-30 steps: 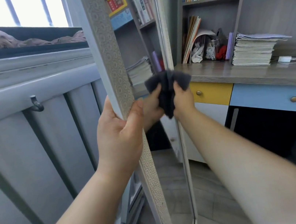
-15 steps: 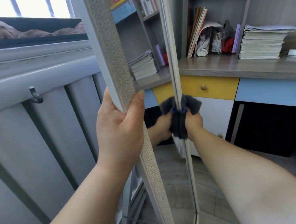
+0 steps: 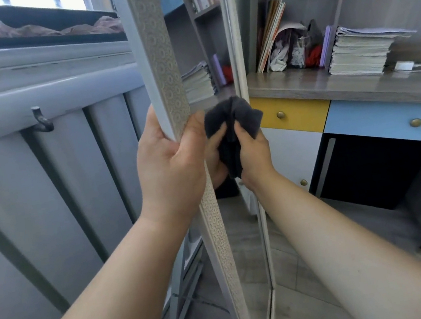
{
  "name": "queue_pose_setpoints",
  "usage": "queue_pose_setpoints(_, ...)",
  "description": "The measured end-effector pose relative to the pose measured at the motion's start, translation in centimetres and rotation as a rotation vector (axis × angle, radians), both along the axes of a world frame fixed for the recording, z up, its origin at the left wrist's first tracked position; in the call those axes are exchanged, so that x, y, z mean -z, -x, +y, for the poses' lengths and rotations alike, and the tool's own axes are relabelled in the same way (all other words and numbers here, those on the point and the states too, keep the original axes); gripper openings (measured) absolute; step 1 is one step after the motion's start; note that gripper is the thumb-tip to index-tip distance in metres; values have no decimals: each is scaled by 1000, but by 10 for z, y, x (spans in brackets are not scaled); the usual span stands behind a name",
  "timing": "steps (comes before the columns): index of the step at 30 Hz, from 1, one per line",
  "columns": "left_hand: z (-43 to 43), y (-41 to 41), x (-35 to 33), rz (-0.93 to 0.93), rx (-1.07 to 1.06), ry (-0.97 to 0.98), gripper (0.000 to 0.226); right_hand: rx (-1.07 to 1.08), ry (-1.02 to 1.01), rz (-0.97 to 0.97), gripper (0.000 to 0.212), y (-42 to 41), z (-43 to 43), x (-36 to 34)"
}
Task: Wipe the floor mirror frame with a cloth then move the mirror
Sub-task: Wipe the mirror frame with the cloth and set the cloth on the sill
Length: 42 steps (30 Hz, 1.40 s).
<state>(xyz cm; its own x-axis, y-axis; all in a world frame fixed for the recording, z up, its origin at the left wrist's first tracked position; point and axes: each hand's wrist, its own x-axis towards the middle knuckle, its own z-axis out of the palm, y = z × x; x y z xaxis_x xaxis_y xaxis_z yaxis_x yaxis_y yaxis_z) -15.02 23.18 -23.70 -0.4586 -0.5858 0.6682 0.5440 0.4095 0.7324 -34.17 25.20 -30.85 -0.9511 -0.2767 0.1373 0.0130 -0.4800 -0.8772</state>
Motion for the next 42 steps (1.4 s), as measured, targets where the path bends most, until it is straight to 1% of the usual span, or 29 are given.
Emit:
queue_pose_setpoints(1,-2,19,6,-20,1,-45,14,-46,46,27,9,-10,2,-4)
queue_pose_setpoints(2,-5,19,8,-48,6,-26,17,-97,86,61,15,-22,4,-7)
queue_pose_setpoints(3,-7,23,10,-28,17,-26,15,-148,107,106,19,-35,9,-10)
queue_pose_setpoints(6,-10,25,12,-8,-9,6,5,-282,138,260,20,-69,24,-15)
queue_pose_setpoints(7,-10,25,12,-7,-7,13,2,-300,141,299,22,-78,28,-13)
queue_pose_setpoints(9,-11,28,13,5,13,2,6,-329,158,354,28,-90,36,-8)
queue_pose_setpoints(11,-14,28,12,24,26,19,10,-361,195,365,30,-99,44,2)
queue_pose_setpoints(14,-16,27,13,27,89,41,14,-354,198,506,37,-116,54,17)
queue_pose_setpoints(16,-18,25,14,24,160,28,13,-292,170,601,41,-124,54,24)
queue_pose_setpoints(18,-19,22,15,12,249,7,16,-238,140,643,40,-130,53,30)
queue_pose_setpoints(20,-23,21,17,-24,268,-1,24,-206,103,671,39,-135,53,38)
queue_pose_setpoints(21,-22,19,19,-45,259,11,30,-179,85,682,40,-137,54,45)
queue_pose_setpoints(24,-19,15,35,-85,195,119,46,-147,46,599,38,-141,59,66)
queue_pose_setpoints(26,-16,14,53,-116,132,173,46,-136,-3,576,40,-143,65,87)
queue_pose_setpoints(28,-14,13,69,-126,76,222,43,-155,-24,480,40,-146,74,108)
queue_pose_setpoints(32,-13,17,90,-49,20,270,36,-167,-75,355,34,-149,95,154)
queue_pose_setpoints(33,-14,20,94,-35,12,260,41,-165,-85,330,30,-150,98,160)
queue_pose_setpoints(34,-15,22,97,-28,4,247,52,-177,-70,300,26,-149,99,162)
queue_pose_setpoints(36,-15,26,101,-22,-16,240,66,-195,-34,234,36,-146,97,150)
queue_pose_setpoints(37,-14,26,101,-26,-24,239,69,-195,9,259,33,-144,93,137)
queue_pose_setpoints(38,-13,26,101,-29,-33,240,70,-182,74,327,29,-144,88,122)
queue_pose_setpoints(39,-14,26,101,-24,-38,240,70,-171,109,410,30,-145,82,108)
queue_pose_setpoints(40,-13,25,100,-13,-34,237,69,-154,120,474,34,-146,75,97)
queue_pose_setpoints(42,-13,27,100,20,-22,224,59,-164,73,473,39,-144,69,91)
